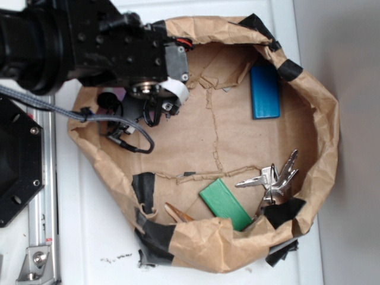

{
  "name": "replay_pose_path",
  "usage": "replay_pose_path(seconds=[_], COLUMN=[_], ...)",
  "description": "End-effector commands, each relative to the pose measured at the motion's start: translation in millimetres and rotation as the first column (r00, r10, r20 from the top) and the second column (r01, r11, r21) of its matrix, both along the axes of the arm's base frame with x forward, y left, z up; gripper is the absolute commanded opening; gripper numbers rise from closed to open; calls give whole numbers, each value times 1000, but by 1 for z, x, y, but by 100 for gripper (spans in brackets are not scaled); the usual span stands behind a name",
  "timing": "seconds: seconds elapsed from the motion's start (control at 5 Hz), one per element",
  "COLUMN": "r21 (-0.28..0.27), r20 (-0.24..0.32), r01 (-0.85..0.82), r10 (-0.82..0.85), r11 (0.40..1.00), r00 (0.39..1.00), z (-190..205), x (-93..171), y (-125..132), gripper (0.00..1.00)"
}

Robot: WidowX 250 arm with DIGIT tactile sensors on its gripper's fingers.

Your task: Grab the wood chip.

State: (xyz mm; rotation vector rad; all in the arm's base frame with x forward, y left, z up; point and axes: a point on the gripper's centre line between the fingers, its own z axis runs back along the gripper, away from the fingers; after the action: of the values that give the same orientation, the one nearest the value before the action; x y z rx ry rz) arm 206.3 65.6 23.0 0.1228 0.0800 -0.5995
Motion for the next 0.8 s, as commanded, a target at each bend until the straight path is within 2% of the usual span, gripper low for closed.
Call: replay_pose_path(seconds=[0.0,0.2,0.4,0.6], r21=[53,42,39,31], r20=[-14,3,12,17], r01=[-21,-55,-67,-59], r10=[22,55,67,58], r11=[998,998,997,998], r00=[1000,998,998,998], z=[-16,-17,-14,-9], x=[4,6,5,3], y=[-4,-1,-2,-5], gripper=[100,6,0,0])
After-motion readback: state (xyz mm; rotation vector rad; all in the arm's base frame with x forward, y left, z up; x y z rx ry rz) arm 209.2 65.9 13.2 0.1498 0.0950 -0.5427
